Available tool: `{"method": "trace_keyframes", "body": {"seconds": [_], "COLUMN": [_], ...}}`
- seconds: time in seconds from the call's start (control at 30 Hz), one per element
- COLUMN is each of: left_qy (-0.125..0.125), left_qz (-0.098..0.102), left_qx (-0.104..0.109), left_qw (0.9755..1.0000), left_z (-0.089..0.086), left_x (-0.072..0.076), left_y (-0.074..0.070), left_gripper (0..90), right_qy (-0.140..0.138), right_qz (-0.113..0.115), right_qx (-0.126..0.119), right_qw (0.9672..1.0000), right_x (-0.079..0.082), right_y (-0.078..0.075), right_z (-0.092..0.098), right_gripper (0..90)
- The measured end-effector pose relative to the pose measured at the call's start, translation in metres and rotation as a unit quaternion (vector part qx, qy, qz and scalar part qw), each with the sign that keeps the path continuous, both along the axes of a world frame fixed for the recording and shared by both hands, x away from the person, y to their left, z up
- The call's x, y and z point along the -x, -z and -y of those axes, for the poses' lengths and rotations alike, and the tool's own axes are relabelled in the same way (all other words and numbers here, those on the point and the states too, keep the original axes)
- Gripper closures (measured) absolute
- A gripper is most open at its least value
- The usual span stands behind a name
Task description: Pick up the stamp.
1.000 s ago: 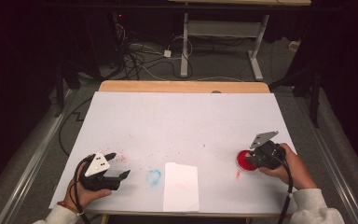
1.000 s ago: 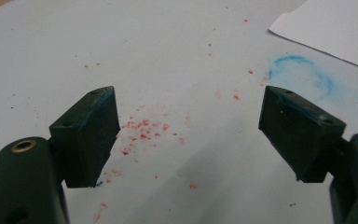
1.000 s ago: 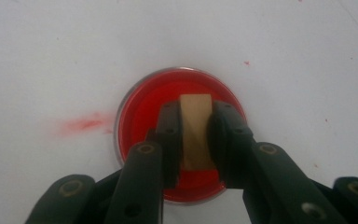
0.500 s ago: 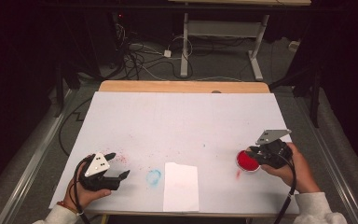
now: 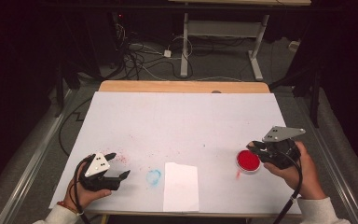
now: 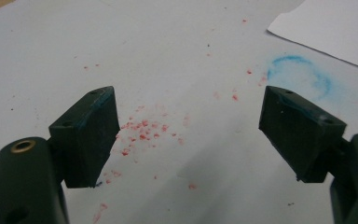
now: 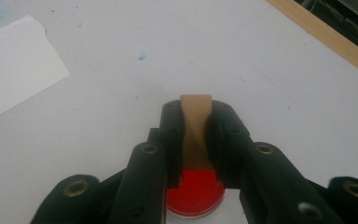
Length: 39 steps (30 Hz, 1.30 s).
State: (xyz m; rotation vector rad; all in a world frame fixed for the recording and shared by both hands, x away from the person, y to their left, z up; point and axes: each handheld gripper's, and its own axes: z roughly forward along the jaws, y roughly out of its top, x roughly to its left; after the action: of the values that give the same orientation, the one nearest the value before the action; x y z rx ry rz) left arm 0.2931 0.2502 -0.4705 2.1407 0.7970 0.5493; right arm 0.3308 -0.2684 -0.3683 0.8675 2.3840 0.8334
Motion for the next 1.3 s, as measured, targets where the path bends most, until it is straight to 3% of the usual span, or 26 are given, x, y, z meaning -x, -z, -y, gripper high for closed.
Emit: {"method": "trace_keyframes", "body": {"seconds": [0.27,0.53,0.67,0.97,1.1,1.3], "left_qy": [0.002,0.002,0.003,0.000,0.002,0.003], "left_qz": [-0.001,-0.002,-0.002,-0.002,-0.003,-0.004], "left_qx": [-0.001,-0.003,-0.004,0.001,0.000,0.000], "left_qw": [1.0000,1.0000,1.0000,1.0000,1.0000,1.0000], "left_z": [0.000,0.000,0.000,-0.001,-0.001,0.000], "left_x": [0.000,0.000,0.000,-0.001,-0.001,-0.001], "left_y": [0.000,0.000,0.000,0.000,0.000,0.000], "left_gripper": [19.2,19.2,19.2,19.3,19.3,19.2], "right_qy": [0.005,0.016,0.023,0.020,0.021,0.016], "right_qz": [-0.010,-0.059,-0.072,-0.094,-0.100,-0.090], "right_qx": [0.017,0.049,0.046,0.052,0.037,0.051], "right_qw": [0.9998,0.9969,0.9961,0.9940,0.9940,0.9945], "right_x": [-0.004,-0.019,-0.024,-0.028,-0.030,-0.029], "right_y": [0.011,0.048,0.057,0.069,0.071,0.073], "right_z": [0.000,-0.001,0.003,0.004,0.006,0.004], "right_gripper": [76.4,76.4,76.4,76.5,76.6,76.6]}}
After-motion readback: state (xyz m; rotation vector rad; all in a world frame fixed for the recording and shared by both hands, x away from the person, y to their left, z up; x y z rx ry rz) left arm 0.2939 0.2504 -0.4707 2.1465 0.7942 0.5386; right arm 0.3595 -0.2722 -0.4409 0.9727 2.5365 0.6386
